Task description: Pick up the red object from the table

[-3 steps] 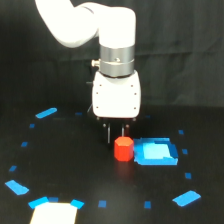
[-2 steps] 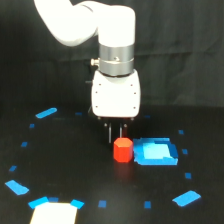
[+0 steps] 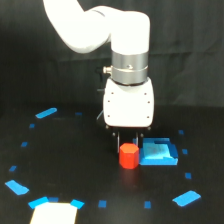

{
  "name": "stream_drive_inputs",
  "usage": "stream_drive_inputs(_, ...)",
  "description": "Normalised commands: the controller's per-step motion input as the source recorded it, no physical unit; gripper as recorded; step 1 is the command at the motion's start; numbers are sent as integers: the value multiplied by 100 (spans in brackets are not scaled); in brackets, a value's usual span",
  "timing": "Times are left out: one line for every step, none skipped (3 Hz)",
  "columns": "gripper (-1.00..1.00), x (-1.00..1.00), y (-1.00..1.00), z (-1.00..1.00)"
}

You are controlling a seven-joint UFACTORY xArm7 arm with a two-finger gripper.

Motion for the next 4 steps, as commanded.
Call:
stream_drive_inputs(-70, 25, -35, -14)
stream_drive_inputs(-100, -1, 1, 100)
stream_drive_inputs(-98, -8, -11, 99)
stream_drive_inputs(-94, -7, -6, 85)
